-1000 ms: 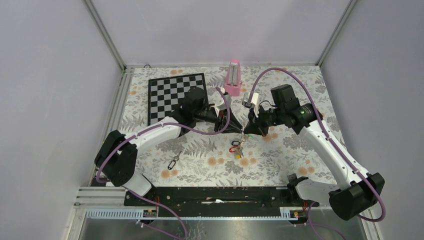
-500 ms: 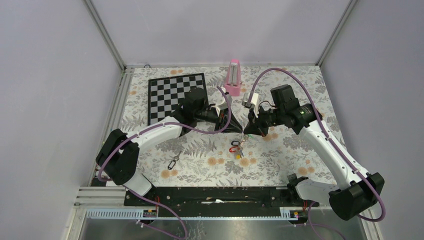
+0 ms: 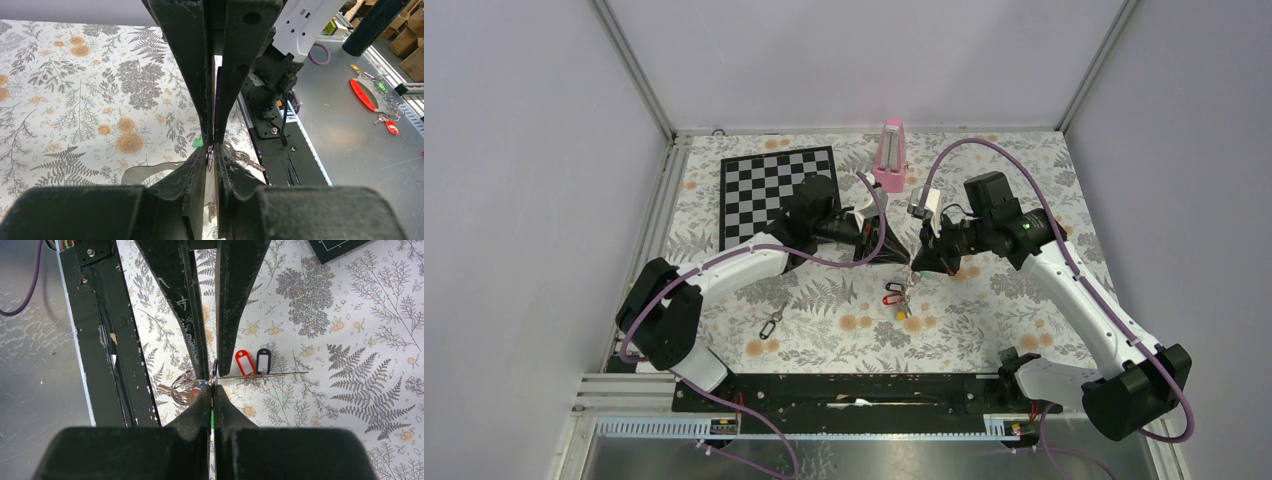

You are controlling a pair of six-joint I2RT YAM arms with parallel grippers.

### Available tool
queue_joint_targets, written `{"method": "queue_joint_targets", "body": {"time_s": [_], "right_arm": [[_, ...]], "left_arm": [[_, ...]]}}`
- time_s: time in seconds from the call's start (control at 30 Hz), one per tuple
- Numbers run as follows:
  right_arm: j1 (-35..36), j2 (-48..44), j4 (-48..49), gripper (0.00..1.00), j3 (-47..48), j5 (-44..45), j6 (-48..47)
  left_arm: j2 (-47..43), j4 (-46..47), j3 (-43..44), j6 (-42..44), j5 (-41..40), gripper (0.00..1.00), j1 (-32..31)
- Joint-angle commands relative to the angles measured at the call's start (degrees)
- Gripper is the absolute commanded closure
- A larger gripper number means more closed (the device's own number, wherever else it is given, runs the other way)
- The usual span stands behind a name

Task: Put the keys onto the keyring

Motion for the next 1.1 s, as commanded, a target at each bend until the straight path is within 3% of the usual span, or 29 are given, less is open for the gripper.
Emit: {"method": "queue_joint_targets", "body": {"time_s": [0.0,0.27,0.47,0.8,0.93,1.07], "right_arm": [[0.59,-1.01,2.13,1.0,0.51,-1.62,0.64],[0.63,-1.19,2.31,1.0,0.58,-1.46,0.63],[0.61,-1.1,2.42,1.0,0.6,-1.52,0.8],[0.59,-1.6,2.36,1.0,0.53,-1.27,0.92],[0.59,-1.8,2.64,1.0,0.23,-1.02,0.99],[0.59,-2.54,3.53,0.97,-0.58,-0.07,1.28]], "left_arm": [[-0.37,3.45,1.42,-0.16,1.59,0.84,-0.27],[0.19,3.27,0.77,0.22,2.28,0.76,-0.51],[0.38,3.1,0.74,0.54,2.31,0.76,-0.77],[1.03,2.92,0.76,0.54,2.3,0.88,-0.97],[0.92,2.92,1.06,0.54,2.47,1.0,-0.9],[-0.06,1.79,2.07,0.58,2.51,1.0,-0.69]]}}
